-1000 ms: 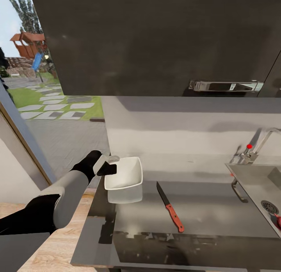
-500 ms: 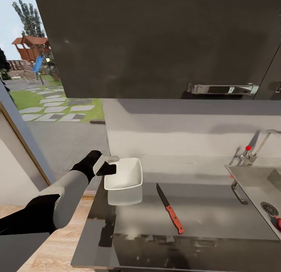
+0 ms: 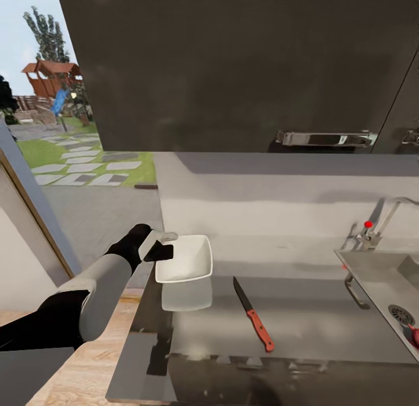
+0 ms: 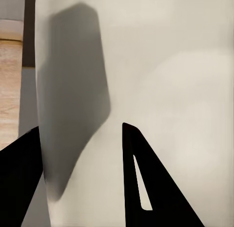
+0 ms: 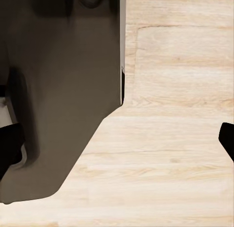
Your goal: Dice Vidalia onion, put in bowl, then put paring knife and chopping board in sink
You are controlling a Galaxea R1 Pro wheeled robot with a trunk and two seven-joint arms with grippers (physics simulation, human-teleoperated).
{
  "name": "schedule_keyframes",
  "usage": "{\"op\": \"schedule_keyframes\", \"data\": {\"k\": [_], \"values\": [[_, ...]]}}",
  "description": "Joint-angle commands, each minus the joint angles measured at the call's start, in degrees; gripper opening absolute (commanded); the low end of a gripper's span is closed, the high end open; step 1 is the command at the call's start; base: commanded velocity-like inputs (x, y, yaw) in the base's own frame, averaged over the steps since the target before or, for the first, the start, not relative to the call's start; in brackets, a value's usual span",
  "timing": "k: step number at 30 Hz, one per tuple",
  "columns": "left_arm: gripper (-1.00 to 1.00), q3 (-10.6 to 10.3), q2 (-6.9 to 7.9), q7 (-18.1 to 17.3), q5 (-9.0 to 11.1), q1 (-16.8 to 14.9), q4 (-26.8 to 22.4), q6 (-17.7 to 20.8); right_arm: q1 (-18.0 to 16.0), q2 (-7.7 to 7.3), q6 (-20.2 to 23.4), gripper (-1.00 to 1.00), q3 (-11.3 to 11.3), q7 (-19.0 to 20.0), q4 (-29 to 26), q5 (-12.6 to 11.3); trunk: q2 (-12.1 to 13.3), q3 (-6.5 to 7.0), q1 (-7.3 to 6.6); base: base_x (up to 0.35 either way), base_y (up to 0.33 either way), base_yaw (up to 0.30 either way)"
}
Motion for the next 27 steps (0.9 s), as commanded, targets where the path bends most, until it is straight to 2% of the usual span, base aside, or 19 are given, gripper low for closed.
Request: {"op": "schedule_keyframes", "data": {"k": [1, 4, 10, 18, 27], "values": [[-1.00, 0.44, -0.04, 0.20, 0.20, -0.04, -0.08, 0.26, -0.05, 0.00, -0.21, 1.00, -0.02, -0.01, 0.05, -0.04, -0.12, -0.03, 0.04, 0.000, 0.000, 0.000], [-1.00, 0.44, -0.02, 0.21, 0.20, -0.06, -0.08, 0.26, -0.05, 0.00, -0.21, 1.00, -0.02, -0.01, 0.05, -0.06, -0.12, 0.25, 0.04, -0.038, 0.000, 0.000], [-1.00, 0.40, -0.04, 0.23, 0.22, -0.04, -0.08, 0.26, -0.05, 0.00, -0.21, 1.00, -0.02, -0.04, 0.04, -0.06, -0.12, 0.78, 0.04, -0.234, 0.000, 0.000], [-1.00, 0.40, -0.06, 0.22, 0.23, -0.06, -0.08, 0.26, -0.05, 0.00, -0.20, 1.00, -0.02, -0.01, 0.04, -0.04, -0.12, 0.89, 0.04, -0.092, 0.000, 0.000], [-1.00, 0.39, -0.09, 0.21, 0.24, -0.07, -0.08, 0.26, -0.05, 0.00, -0.20, 1.00, -0.02, -0.02, 0.04, -0.05, -0.12, 0.89, 0.04, -0.311, 0.000, 0.000]]}}
